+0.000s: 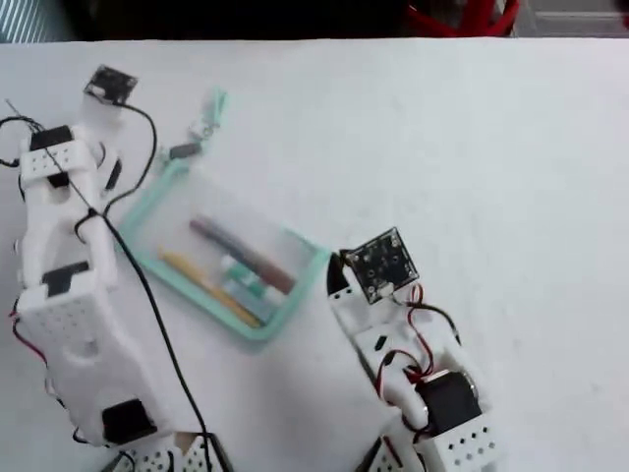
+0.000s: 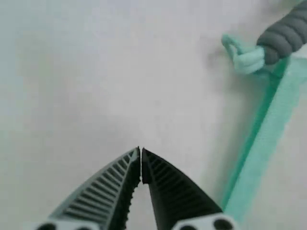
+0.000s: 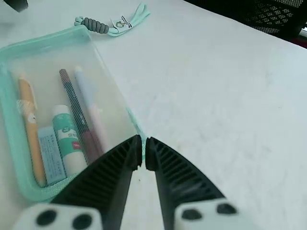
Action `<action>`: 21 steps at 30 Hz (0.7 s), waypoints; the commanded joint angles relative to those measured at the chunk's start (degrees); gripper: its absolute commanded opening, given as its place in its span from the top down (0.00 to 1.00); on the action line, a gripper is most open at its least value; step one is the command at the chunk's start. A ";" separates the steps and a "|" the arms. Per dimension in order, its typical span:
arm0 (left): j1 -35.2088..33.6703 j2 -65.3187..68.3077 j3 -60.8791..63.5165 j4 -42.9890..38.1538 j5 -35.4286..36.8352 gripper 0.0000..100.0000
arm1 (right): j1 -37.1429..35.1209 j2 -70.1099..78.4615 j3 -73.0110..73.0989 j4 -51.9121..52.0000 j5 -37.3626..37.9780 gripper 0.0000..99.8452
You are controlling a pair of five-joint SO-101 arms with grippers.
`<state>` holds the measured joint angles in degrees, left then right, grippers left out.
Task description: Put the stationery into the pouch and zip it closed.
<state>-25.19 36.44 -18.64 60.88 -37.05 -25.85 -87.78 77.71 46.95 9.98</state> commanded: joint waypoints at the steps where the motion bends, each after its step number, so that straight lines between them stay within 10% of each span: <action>1: -0.22 11.74 -14.68 7.38 -0.97 0.98 | 0.84 -0.48 -0.09 -1.01 0.53 0.98; 21: 7.87 18.33 -27.43 41.41 -10.37 0.98 | 6.55 -0.48 0.09 -4.18 0.53 0.98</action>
<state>-22.02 56.57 -47.03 97.19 -46.64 -20.31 -87.78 78.15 44.04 9.98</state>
